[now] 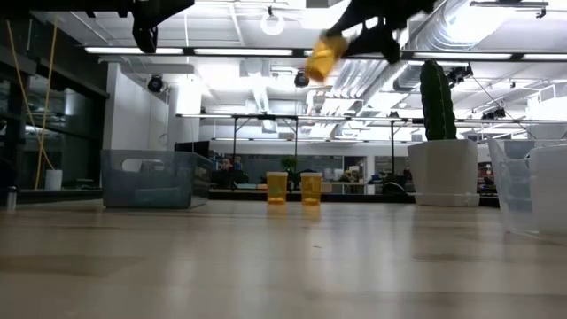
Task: Pick and place medicine bottles into bin by pill shape (circle, oval)
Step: Put the large orange medicine bottle into the transparent bin
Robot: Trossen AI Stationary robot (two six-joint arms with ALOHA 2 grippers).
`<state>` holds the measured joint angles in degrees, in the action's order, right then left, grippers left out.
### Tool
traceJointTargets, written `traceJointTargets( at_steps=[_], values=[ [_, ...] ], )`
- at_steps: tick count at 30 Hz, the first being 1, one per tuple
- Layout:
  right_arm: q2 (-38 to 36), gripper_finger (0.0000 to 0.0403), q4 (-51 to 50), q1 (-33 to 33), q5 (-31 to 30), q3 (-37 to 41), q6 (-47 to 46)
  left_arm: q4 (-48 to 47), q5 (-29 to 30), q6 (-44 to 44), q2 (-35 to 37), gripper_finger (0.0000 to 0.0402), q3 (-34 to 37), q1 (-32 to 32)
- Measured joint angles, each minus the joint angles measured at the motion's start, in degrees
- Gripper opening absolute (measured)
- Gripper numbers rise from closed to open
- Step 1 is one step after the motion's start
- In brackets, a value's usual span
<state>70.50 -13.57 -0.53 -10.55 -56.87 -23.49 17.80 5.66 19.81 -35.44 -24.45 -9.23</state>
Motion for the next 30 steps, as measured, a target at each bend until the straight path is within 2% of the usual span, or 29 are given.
traceJointTargets(
  at_steps=[7,20,25,30],
  values=[
    [0.8,0.0183,-1.0,0.0,2.5,-6.3,6.1,0.0,0.0,0.0,-0.8,0.0149,0.0,0.0],
    [0.7,0.0184,-2.1,0.0,4.7,-6.5,5.5,0.0,-0.5,0.1,-1.3,0.0149,0.0,0.0],
    [0.7,0.0184,-2.8,2.1,7.4,-6.5,1.0,0.0,-0.6,0.1,-1.3,0.0149,0.0,0.0],
    [0.7,0.0184,-10.3,10.8,7.8,-6.5,-8.7,0.0,-0.6,0.1,-1.3,0.0149,0.0,0.0]
  ],
)
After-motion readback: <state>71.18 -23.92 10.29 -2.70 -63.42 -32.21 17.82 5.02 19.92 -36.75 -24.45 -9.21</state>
